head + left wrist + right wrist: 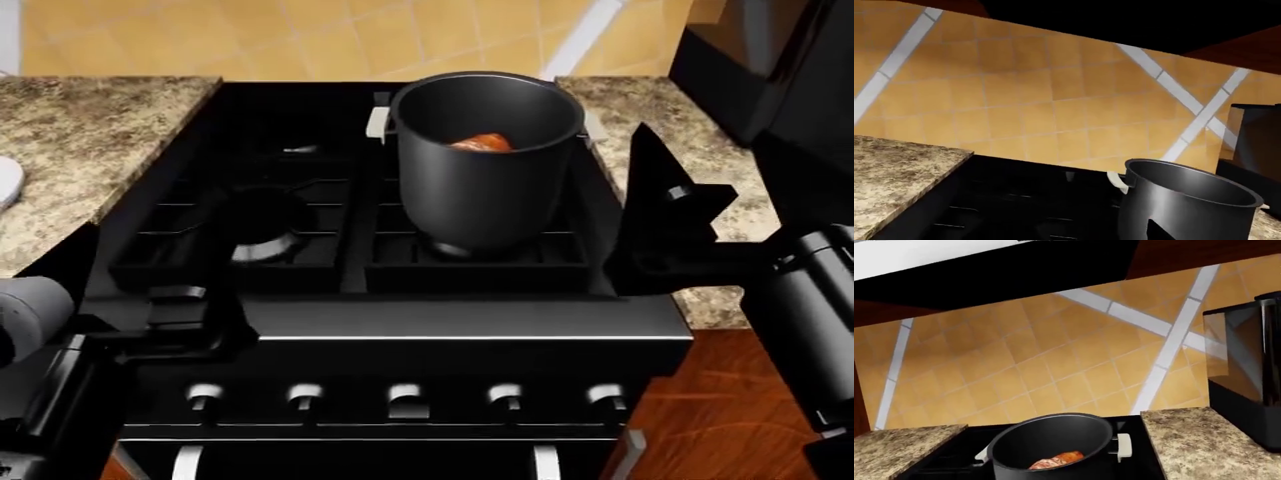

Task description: Frozen meat rests on a plate on the counter. Retrieve the meat and place it in a pot on a burner. Then turn the burner on.

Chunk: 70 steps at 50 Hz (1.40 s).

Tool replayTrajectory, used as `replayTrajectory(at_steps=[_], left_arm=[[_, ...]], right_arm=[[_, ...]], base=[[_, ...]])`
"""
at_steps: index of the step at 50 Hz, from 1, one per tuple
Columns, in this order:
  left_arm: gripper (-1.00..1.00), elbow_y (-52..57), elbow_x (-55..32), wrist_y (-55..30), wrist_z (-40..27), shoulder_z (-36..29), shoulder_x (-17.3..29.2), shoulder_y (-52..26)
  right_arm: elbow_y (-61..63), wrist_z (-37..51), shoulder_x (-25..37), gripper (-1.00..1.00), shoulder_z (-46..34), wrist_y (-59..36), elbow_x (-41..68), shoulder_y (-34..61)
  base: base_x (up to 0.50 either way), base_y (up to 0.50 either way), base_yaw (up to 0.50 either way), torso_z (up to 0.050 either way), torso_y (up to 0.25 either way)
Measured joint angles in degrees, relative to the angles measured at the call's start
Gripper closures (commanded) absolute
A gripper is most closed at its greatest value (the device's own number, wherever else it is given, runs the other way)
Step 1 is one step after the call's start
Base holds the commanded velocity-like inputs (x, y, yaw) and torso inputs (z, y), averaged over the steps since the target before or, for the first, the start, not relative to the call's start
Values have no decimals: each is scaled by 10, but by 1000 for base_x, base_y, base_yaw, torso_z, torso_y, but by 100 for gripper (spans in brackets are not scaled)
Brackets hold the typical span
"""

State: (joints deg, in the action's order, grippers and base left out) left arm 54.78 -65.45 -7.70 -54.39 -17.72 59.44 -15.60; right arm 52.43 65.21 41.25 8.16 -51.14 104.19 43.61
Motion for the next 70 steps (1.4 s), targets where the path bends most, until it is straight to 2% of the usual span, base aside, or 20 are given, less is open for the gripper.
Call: replayTrajectory(at_steps=[12, 32, 50, 70], left_arm=[[-100, -7, 78, 75, 8, -10, 2, 97], [-100, -10, 121, 111, 20, -20, -1, 150], [-100, -10, 136, 138, 31, -18, 0, 176], [-100, -7, 146, 134, 33, -25, -7, 171]], right_arm=[[9, 11, -4, -100, -2, 6, 0, -3], [47, 14, -35, -100, 20, 11, -33, -54], [68, 64, -178, -100, 180, -174, 52, -58], [66, 74, -217, -100, 251, -242, 102, -63]], base=[[0, 0, 0, -50, 6], [0, 0, 0, -50, 5], [-40, 0, 0, -50, 6], [0, 0, 0, -50, 5]])
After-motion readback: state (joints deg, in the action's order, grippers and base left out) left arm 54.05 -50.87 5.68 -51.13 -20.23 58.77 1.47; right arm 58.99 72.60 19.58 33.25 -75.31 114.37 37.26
